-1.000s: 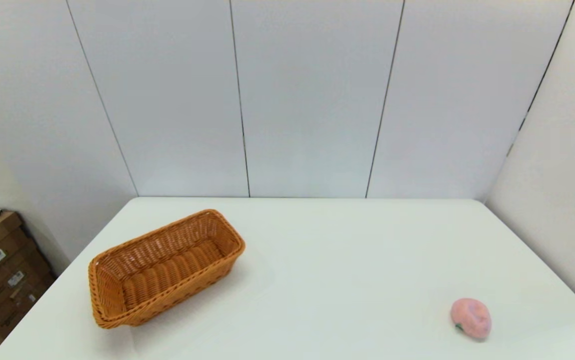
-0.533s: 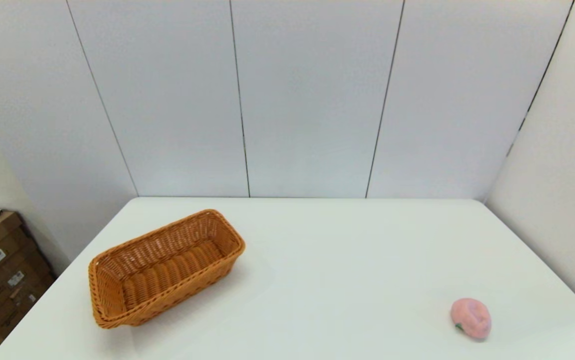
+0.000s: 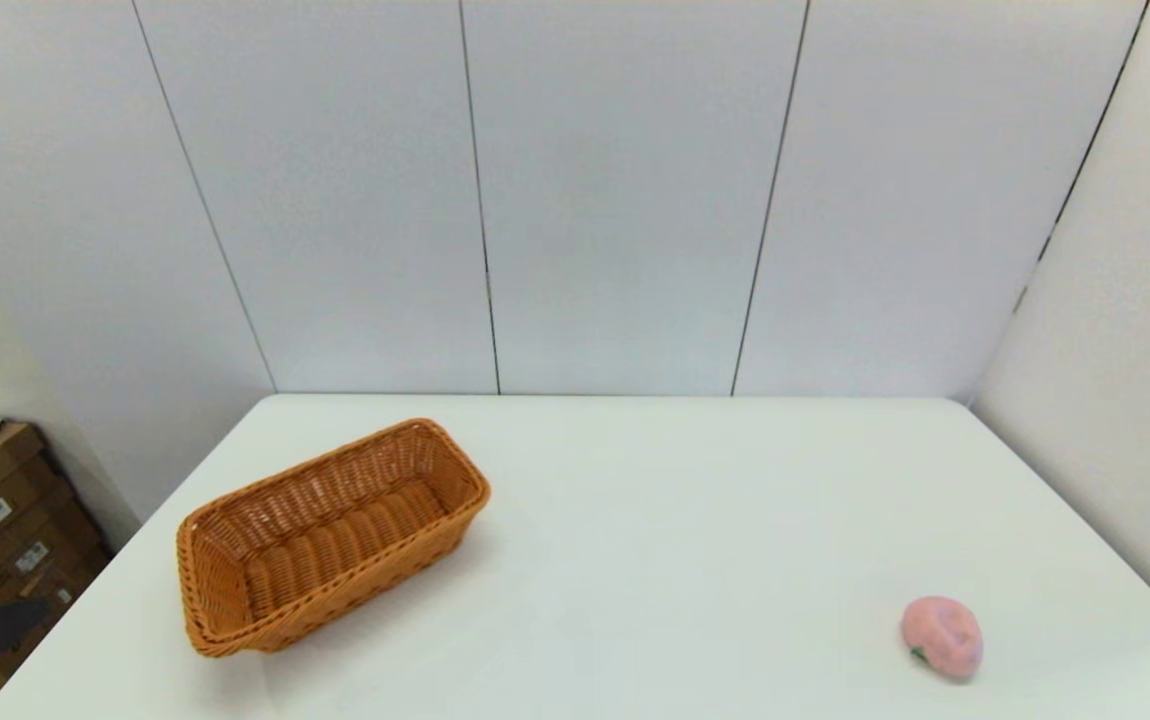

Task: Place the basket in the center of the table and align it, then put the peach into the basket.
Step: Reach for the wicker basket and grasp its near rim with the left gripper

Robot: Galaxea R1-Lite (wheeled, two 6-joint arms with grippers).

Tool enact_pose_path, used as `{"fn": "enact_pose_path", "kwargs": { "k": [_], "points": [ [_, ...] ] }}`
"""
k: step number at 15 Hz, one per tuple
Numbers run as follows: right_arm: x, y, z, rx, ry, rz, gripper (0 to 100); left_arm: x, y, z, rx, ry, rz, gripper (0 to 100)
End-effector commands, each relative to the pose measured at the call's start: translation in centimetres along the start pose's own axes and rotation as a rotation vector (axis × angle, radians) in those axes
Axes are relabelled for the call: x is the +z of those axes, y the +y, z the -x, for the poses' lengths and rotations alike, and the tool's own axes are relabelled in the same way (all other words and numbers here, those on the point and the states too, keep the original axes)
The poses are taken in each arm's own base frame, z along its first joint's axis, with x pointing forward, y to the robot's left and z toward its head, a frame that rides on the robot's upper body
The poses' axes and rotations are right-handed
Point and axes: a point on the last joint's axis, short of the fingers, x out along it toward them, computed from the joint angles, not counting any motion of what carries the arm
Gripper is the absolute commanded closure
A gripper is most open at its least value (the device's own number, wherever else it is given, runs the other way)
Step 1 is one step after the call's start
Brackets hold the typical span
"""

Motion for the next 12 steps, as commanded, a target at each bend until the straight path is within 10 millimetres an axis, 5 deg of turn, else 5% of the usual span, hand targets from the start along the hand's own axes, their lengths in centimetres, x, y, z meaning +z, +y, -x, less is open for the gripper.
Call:
{"fn": "enact_pose_path", "kwargs": {
  "k": [1,7,12],
  "points": [
    [0.0,0.0,0.0,0.001,0.0,-0.003,0,1.6,-3.1,-9.2,0.25,0.294,0.105,0],
    [0.0,0.0,0.0,0.001,0.0,-0.007,0,0.3,-4.1,-17.9,0.387,0.439,0.127,0],
    [0.0,0.0,0.0,0.001,0.0,-0.006,0,0.3,-4.1,-22.0,0.434,0.502,0.193,0]
  ]
}}
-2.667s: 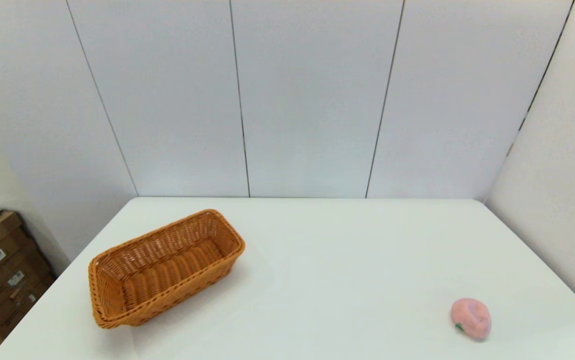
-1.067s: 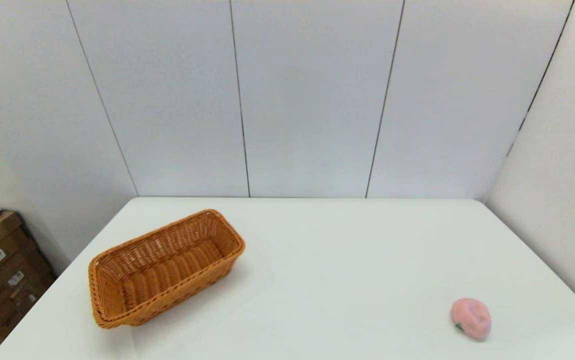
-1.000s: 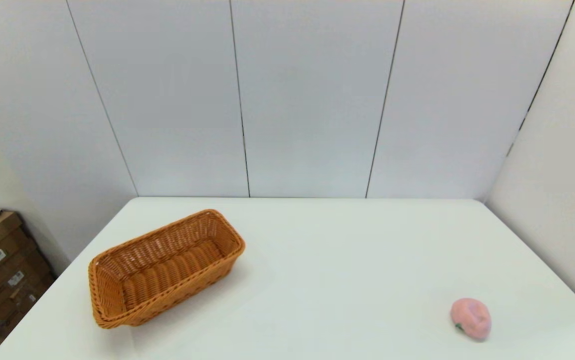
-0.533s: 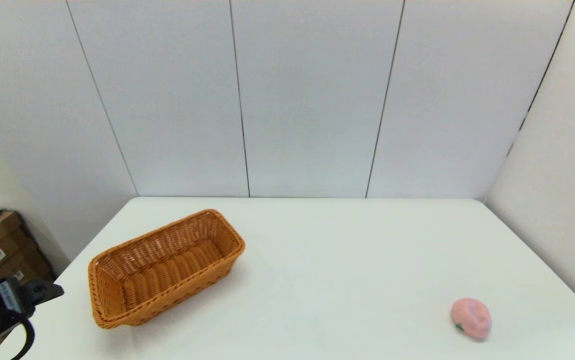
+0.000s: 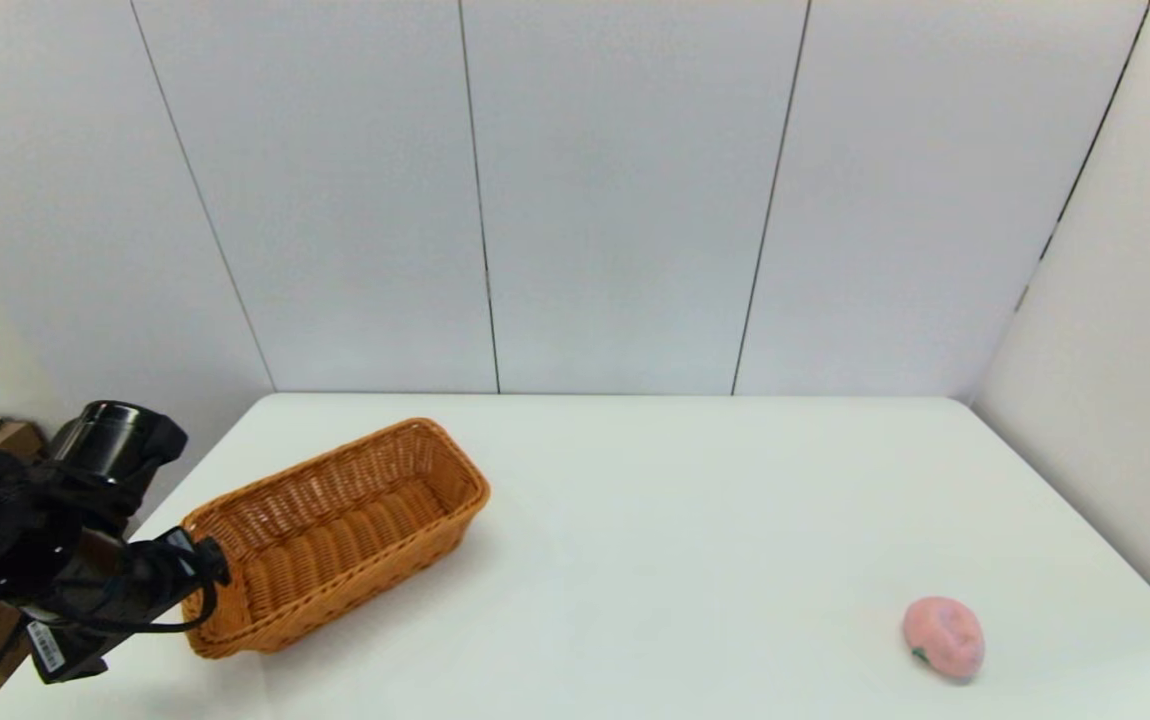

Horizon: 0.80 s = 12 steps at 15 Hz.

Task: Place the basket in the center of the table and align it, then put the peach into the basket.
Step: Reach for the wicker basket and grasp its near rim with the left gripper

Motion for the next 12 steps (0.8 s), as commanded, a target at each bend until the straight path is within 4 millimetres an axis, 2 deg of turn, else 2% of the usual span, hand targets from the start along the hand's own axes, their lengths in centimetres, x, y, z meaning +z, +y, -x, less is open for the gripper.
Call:
{"fn": "enact_pose_path", "kwargs": {
  "k": [1,4,12],
  "points": [
    [0.0,0.0,0.0,0.0,-0.001,0.0,0,1.9,-1.1,-4.0,0.049,0.088,0.041,0],
    [0.0,0.0,0.0,-0.001,-0.001,0.0,0,4.1,-0.5,-5.5,0.006,0.146,0.067,0],
    [0.0,0.0,0.0,0.0,-0.001,0.001,0,4.6,-0.8,-7.0,-0.04,0.15,0.062,0]
  ]
}}
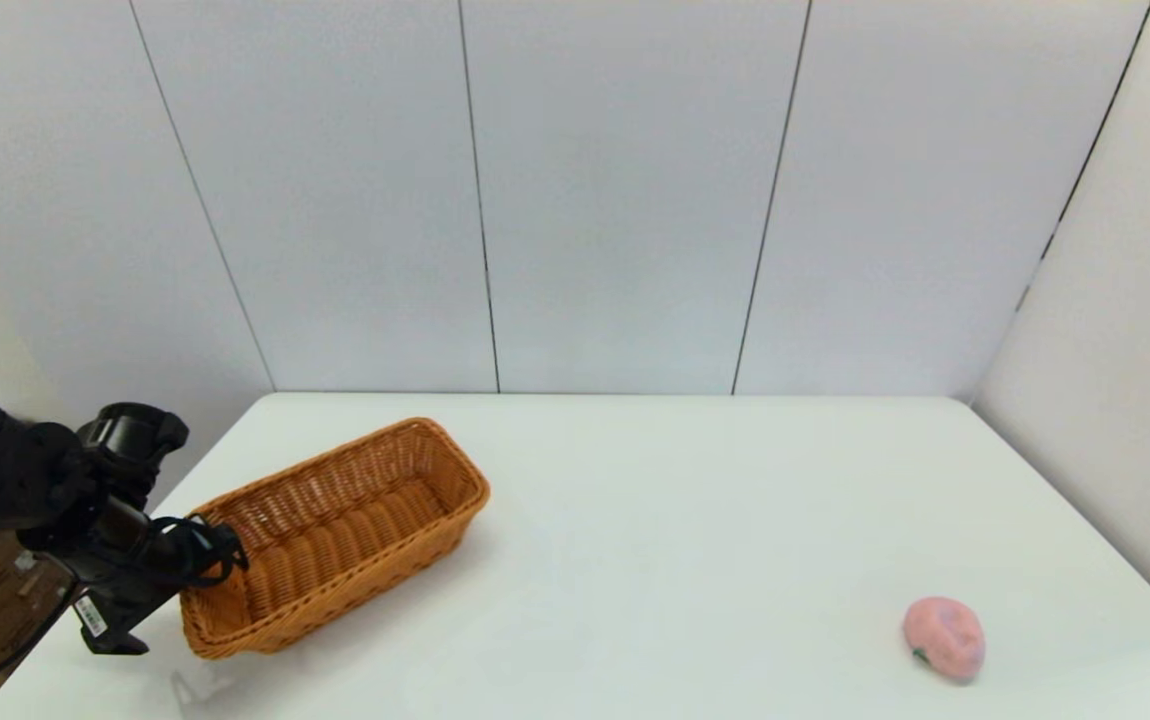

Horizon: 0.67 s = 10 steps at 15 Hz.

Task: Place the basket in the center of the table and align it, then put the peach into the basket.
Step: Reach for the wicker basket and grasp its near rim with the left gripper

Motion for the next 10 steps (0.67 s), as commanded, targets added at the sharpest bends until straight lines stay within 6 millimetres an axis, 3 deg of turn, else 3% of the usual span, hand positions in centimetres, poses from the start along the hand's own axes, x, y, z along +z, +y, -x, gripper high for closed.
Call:
{"fn": "enact_pose_path", "kwargs": {
  "k": [1,3,4,10],
  "points": [
    [0.0,0.0,0.0,0.002,-0.001,0.0,0,0.09,-0.1,-1.2,0.008,0.009,-0.01,0],
    [0.0,0.0,0.0,0.0,-0.001,0.0,0,0.12,-0.14,-1.46,0.01,0.011,-0.013,0],
    [0.0,0.0,0.0,0.0,-0.001,0.0,0,0.14,-0.17,-1.49,0.009,0.012,-0.013,100],
    [0.0,0.0,0.0,0.0,-0.001,-0.002,0,0.4,-0.41,-1.73,0.001,0.001,-0.013,100]
  ]
}}
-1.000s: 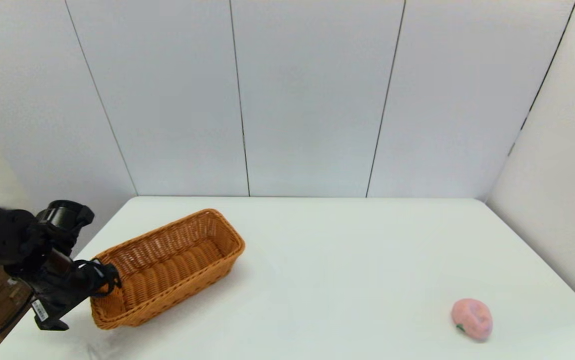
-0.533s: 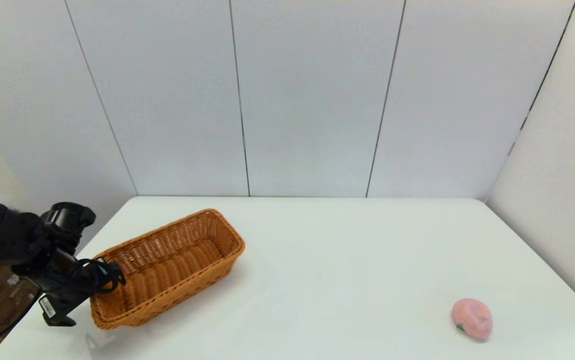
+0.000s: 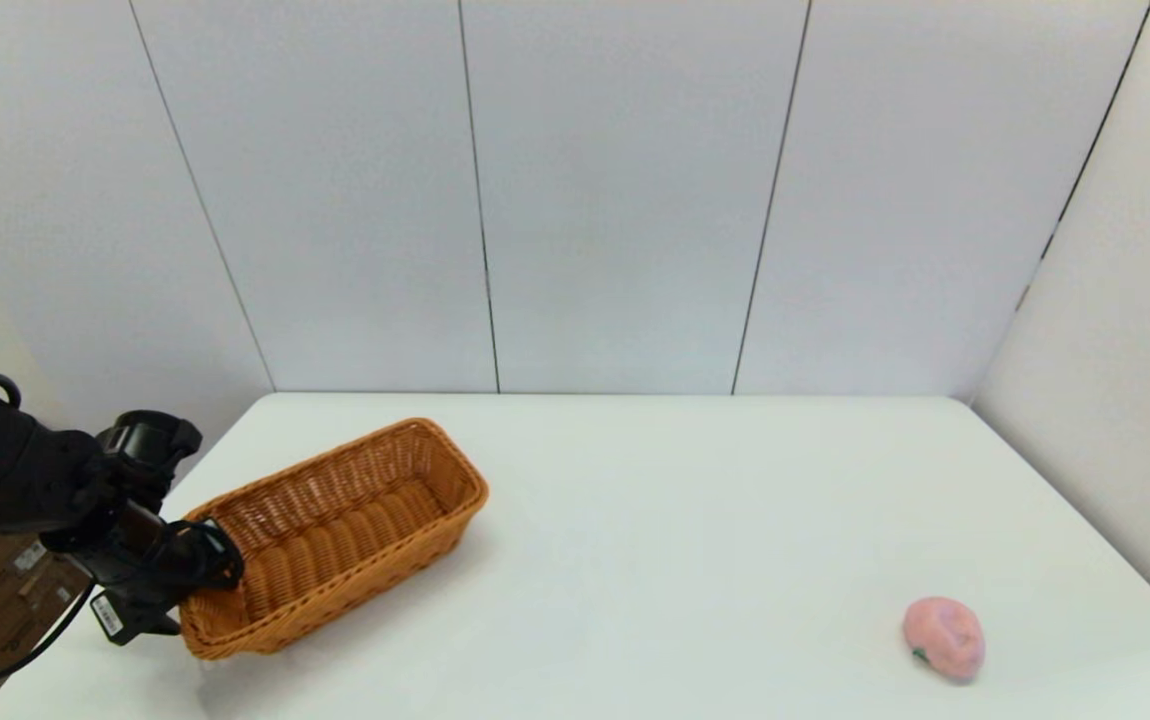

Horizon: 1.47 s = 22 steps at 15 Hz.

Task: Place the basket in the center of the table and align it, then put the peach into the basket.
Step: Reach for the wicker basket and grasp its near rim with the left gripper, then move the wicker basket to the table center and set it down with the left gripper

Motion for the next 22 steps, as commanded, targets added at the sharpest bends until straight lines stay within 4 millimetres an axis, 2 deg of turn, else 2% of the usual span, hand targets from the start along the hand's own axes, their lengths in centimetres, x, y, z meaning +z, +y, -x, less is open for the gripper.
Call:
{"fn": "enact_pose_path", "kwargs": {
  "k": [1,4,6,9,11,12,16,19,22],
  "points": [
    [0.0,0.0,0.0,0.0,-0.001,0.0,0,0.1,-0.1,0.3,-0.014,-0.016,0.006,100],
    [0.0,0.0,0.0,0.0,-0.001,0.0,0,0.1,-0.2,1.9,-0.055,-0.052,-0.014,100],
    [0.0,0.0,0.0,0.0,-0.001,0.0,0,-0.4,0.0,4.7,-0.151,-0.07,-0.074,100],
    [0.0,0.0,0.0,0.0,-0.001,0.001,0,-3.5,0.0,9.8,-0.285,-0.148,-0.213,100],
    [0.0,0.0,0.0,-0.001,-0.002,0.003,0,-6.0,-0.9,13.1,-0.397,-0.196,-0.32,100],
    [0.0,0.0,0.0,-0.001,-0.002,0.003,0,-6.9,-1.3,13.9,-0.432,-0.199,-0.354,100],
    [0.0,0.0,0.0,-0.001,-0.002,0.001,0,-8.3,-4.1,14.0,-0.512,-0.111,-0.389,100],
    [0.0,0.0,0.0,-0.001,-0.001,0.001,0,-10.0,-6.2,12.5,-0.521,-0.016,-0.468,100],
    [0.0,0.0,0.0,-0.001,-0.002,0.001,0,-12.5,-8.6,10.3,-0.512,0.066,-0.566,100]
  ]
}}
